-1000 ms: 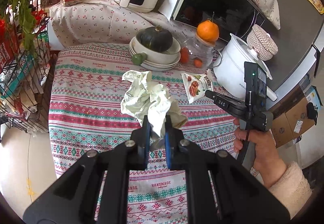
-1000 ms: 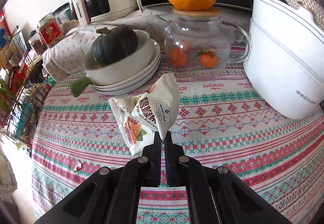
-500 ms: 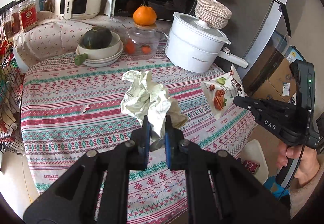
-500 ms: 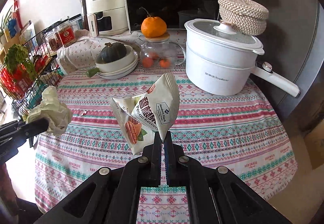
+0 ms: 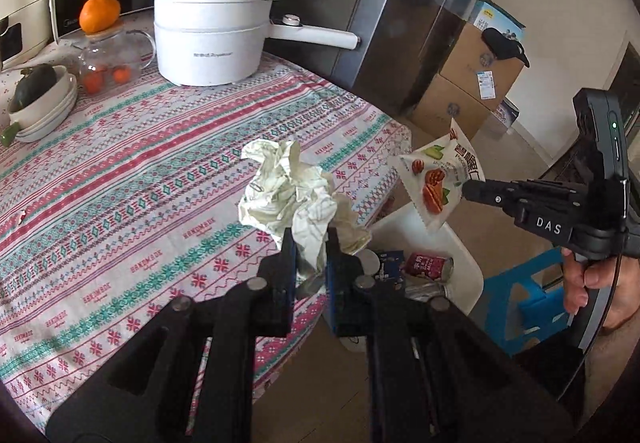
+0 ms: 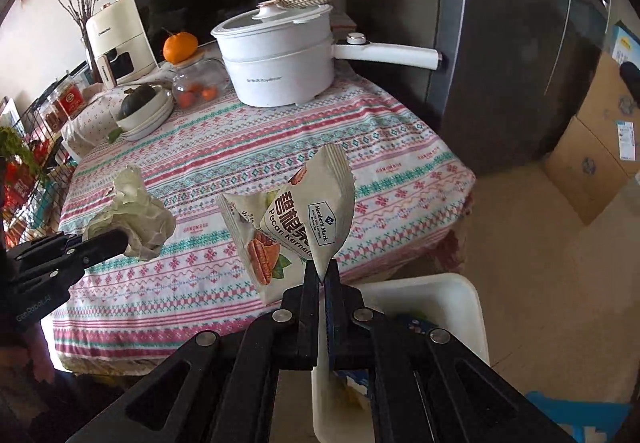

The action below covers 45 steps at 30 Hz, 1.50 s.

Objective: Collect trash
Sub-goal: 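Carry the tissue and the snack bag over the white bin with both tools, then open both tools over the bin to drop the tissue and snack bag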

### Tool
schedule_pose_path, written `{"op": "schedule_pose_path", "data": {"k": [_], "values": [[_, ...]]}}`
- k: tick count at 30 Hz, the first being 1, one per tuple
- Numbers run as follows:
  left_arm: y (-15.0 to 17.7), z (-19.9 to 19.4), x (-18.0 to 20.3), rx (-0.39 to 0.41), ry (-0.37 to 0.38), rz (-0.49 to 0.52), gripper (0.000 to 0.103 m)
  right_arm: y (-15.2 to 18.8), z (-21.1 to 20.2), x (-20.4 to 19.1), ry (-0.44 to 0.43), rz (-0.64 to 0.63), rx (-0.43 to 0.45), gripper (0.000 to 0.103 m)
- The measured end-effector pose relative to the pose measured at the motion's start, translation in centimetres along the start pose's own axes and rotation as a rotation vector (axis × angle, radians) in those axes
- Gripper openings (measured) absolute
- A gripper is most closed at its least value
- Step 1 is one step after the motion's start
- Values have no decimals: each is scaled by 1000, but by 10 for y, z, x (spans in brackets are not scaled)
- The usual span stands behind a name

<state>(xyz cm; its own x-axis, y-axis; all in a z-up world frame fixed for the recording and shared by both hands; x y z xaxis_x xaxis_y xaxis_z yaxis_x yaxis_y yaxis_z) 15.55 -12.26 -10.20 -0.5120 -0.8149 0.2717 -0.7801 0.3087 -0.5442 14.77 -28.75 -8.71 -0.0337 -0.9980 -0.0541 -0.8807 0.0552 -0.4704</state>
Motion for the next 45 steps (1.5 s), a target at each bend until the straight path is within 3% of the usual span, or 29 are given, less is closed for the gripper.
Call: {"op": "schedule_pose_path", "data": {"k": [7,12,23,39,41,43,44,45], "values": [[13,52,66,-87,59,84,14,50,6,89,52,107,-93,3],[22,84,105,-116,93,155,14,81,19,122,86,124,-176,3],[46,132,137,-198,87,215,14,101,34,142,88,112,-247,4],[47,143,132,-202,59,230,15,98,36,142,79,116,-254,5],[46,140,131,-186,46,235,21,99,35,141,74,115,-253,12],[45,136,130,-178,42,237,39,98,34,141,69,129,-245,23],[44,134,129,-170,37,233,54,97,32,142,63,138,-239,26],[43,130,127,-160,32,226,62,97,31,142,57,144,-235,28]]}}
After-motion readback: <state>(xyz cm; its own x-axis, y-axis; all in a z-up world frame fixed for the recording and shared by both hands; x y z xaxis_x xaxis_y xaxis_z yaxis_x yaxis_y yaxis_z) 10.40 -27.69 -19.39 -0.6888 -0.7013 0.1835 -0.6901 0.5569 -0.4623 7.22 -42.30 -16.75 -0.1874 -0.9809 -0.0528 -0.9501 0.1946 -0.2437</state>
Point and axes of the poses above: each gripper's, at about its wrist camera, not at the fingertips, and z roughly the way its jaws point, x to its right, y to its underside, the point moved 7 cm from there along z, roughly the way its jaws point, and after that the axes turned 6 degrees about -x, right-handed, at the moved point
